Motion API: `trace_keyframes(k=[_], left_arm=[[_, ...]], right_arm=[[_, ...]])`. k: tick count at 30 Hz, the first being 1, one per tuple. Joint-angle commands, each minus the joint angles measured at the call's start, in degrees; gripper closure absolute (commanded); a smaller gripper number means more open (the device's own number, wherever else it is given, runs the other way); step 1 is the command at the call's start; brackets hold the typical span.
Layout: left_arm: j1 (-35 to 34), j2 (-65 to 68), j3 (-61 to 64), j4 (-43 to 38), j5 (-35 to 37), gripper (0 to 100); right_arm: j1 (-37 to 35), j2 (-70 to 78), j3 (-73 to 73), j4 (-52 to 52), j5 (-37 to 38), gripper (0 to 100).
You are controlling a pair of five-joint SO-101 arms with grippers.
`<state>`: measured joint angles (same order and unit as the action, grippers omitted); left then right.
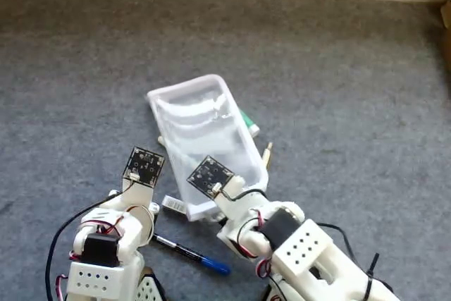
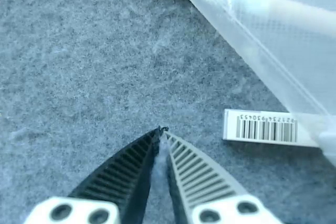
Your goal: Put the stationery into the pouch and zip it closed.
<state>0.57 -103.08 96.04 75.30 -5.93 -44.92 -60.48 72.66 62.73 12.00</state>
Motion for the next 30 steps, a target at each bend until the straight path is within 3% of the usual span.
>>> trace_keyframes(k=[1, 15, 30], left_arm=[[-0.7, -0.9, 1.1, 0.4, 0.4, 99], [-0.7, -0.9, 1.1, 0.4, 0.4, 99], [-1.0, -0.9, 0.5, -0.9, 0.4, 99]], right_arm=[[0.7, -6.5, -3.8, 0.4, 0.6, 99.5], [0.7, -16.2, -4.4, -0.4, 0.6, 99.5], [0.8, -16.3, -4.3, -15.2, 0.6, 99.5]])
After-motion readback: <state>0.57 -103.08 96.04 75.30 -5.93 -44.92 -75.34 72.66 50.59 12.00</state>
